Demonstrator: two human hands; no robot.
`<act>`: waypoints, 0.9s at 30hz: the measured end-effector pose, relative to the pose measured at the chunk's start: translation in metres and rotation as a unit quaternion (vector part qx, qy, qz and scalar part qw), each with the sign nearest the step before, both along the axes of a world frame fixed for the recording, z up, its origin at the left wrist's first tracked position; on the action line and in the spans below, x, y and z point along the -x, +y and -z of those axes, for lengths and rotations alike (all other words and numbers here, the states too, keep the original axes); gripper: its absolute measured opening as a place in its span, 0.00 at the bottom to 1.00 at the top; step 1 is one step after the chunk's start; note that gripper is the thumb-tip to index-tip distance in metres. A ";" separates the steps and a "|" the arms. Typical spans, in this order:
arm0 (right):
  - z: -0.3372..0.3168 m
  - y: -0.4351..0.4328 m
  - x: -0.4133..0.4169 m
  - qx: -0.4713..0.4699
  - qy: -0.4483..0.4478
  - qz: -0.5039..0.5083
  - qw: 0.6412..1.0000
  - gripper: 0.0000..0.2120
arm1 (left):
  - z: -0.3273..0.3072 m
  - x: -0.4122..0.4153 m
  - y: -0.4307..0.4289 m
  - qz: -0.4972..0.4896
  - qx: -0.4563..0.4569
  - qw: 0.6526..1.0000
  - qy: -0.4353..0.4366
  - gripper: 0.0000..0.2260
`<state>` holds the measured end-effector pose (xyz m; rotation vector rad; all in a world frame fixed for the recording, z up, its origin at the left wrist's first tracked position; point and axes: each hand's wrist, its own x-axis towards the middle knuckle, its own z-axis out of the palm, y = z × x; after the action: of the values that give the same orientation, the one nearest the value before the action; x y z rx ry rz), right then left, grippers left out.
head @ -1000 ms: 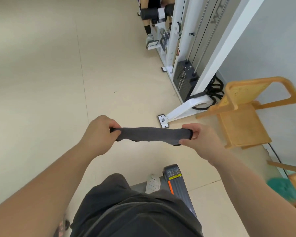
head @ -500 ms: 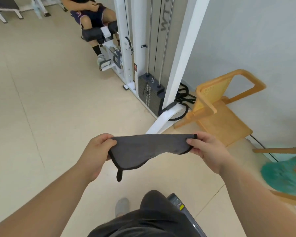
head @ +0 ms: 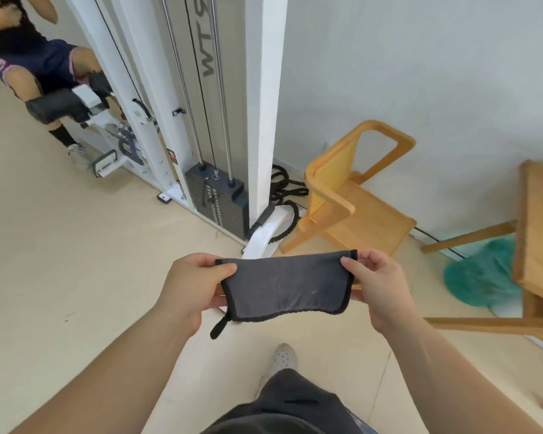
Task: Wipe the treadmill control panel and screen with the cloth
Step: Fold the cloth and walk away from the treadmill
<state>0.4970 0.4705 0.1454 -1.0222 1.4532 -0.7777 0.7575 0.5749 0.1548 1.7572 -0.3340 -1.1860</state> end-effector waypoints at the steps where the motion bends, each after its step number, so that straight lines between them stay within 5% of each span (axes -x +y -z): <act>1: 0.001 -0.011 0.000 0.009 0.003 0.014 1.000 0.01 | 0.000 0.006 -0.020 0.010 0.001 1.000 -0.006 0.04; 12: -0.032 -0.117 0.035 0.037 -0.001 0.064 0.997 0.03 | -0.019 0.145 -0.223 0.182 0.065 0.981 -0.027 0.02; 18: -0.026 -0.177 0.086 0.027 0.005 0.127 0.992 0.02 | -0.015 0.220 -0.313 0.301 0.088 0.949 -0.020 0.07; 23: -0.020 -0.234 0.141 0.021 -0.004 0.141 0.990 0.14 | -0.007 0.276 -0.389 0.397 0.077 0.914 0.022 0.06; 27: -0.018 -0.279 0.189 0.003 -0.001 0.273 0.962 0.17 | 0.001 0.321 -0.456 0.486 0.059 0.871 0.048 0.03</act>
<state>0.3077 0.1913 0.1630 -0.6194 1.7562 -1.1718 0.4362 0.1193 0.1541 1.3996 -1.3063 -1.8744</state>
